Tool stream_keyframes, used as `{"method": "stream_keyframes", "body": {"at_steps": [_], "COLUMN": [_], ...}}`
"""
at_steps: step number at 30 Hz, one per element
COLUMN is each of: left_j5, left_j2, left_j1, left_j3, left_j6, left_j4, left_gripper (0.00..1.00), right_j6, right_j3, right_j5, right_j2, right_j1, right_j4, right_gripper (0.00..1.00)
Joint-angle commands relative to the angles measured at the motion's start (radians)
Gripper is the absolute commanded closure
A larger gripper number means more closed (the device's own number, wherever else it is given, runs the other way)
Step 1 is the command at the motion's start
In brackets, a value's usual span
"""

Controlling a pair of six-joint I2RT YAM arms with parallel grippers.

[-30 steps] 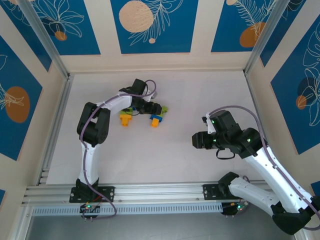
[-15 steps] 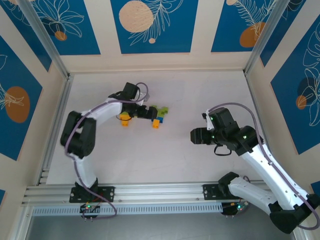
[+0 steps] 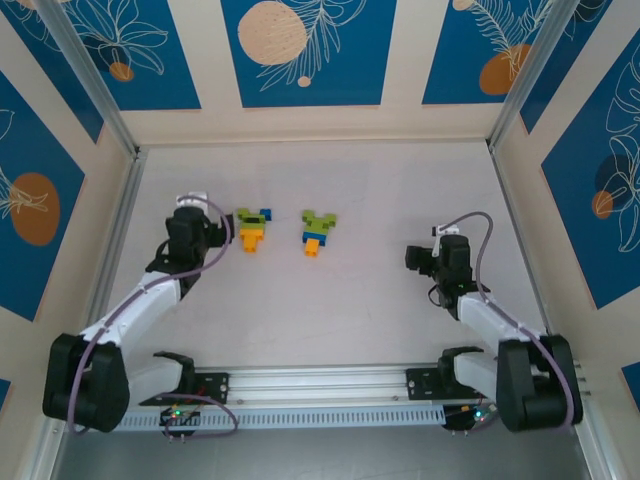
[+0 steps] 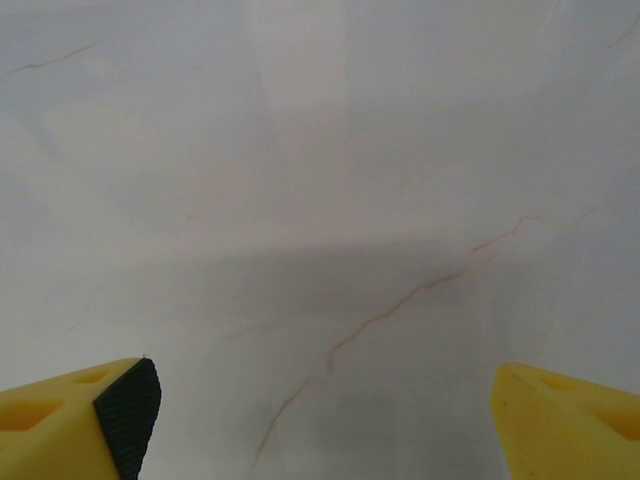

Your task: Assemble a carrot with lego

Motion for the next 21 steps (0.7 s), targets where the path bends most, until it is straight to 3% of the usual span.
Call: {"method": "stream_keyframes", "body": {"at_steps": [1, 3, 5, 9, 11, 14, 21], "left_j5": [-0.019, -0.026, 0.067, 0.132, 0.193, 0.343, 0.316], "left_j2": [0.061, 0.133, 0.161, 0.265, 0.317, 0.357, 0.348], "left_j1": [0.074, 0.100, 0.128, 0.137, 0.166, 0.176, 0.141], "left_j3": [-0.158, -0.191, -0.174, -0.105, -0.108, -0.057, -0.076], "left_j6": [0.025, 0.047, 0.071, 0.112, 0.114, 0.162, 0.197], "left_j4": [0.342, 0.456, 0.453, 0.436, 0.505, 0.450, 0.474], "left_gripper": [0.00, 0.00, 0.00, 0.00, 0.00, 0.00, 0.00], "right_j6": [-0.011, -0.042, -0.057, -0.044, -0.048, -0.053, -0.049], "right_j3": [-0.006, 0.032, 0.042, -0.001, 0.056, 0.057, 0.057], "right_j5": [-0.051, -0.076, -0.050, -0.064, -0.084, -0.090, -0.093], "right_j2": [0.135, 0.176, 0.222, 0.402, 0.369, 0.375, 0.381], "right_j1": [-0.015, -0.004, -0.005, -0.028, -0.028, -0.028, -0.033], "right_j4": [0.447, 0.438, 0.486, 0.744, 0.579, 0.586, 0.592], "right_gripper": [0.10, 0.05, 0.02, 0.01, 0.01, 0.01, 0.01]}}
